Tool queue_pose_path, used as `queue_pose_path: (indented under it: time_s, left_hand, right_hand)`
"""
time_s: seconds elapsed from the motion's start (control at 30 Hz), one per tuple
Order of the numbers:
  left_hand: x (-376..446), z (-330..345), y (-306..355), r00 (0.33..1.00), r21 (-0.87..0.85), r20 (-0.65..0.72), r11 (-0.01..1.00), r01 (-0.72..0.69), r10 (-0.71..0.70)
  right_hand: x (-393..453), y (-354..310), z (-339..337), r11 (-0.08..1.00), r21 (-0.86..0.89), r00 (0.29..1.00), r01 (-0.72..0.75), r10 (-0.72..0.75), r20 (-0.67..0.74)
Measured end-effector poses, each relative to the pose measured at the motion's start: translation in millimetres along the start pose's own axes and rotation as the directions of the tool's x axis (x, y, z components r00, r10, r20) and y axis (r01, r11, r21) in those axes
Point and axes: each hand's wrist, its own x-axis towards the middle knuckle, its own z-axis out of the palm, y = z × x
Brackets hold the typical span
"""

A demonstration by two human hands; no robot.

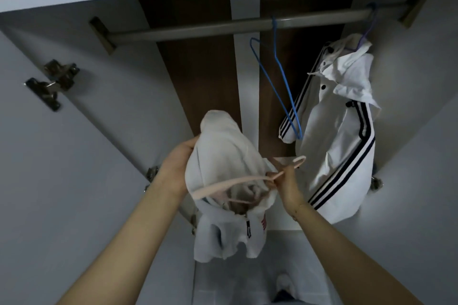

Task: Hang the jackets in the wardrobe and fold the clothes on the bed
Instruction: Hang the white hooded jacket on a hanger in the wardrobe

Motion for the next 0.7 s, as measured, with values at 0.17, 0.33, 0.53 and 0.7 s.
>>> queue_pose_path:
  time_s: [0.17, 0.33, 0.53, 0.7]
  left_hand:
    - [1, 4, 17, 0.998, 0.039, -0.060, 0.999, -0.002, 0.005]
    - [21, -39, 17, 0.978, -0.061, -0.190, 0.995, 0.082, -0.092]
    - [57, -89, -38, 0.979, -0.270, -0.171, 0.961, 0.059, -0.108]
    - [56, -110, -140, 0.975, 0.155, -0.109, 0.966, 0.207, -0.192]
  right_hand:
    - [3, 6, 6, 0.942, -0.274, 0.976, -0.194, 0.213, 0.040]
    - [-5, 3, -5, 0.980, 0.030, 0.953, -0.198, 0.200, -0.228]
    - [-17, -9, -17, 0.972, 0.104, 0.899, -0.209, 0.233, -0.370]
    - [-33, -24, -15, 0.958, 0.272, 0.889, -0.091, 0.201, -0.411]
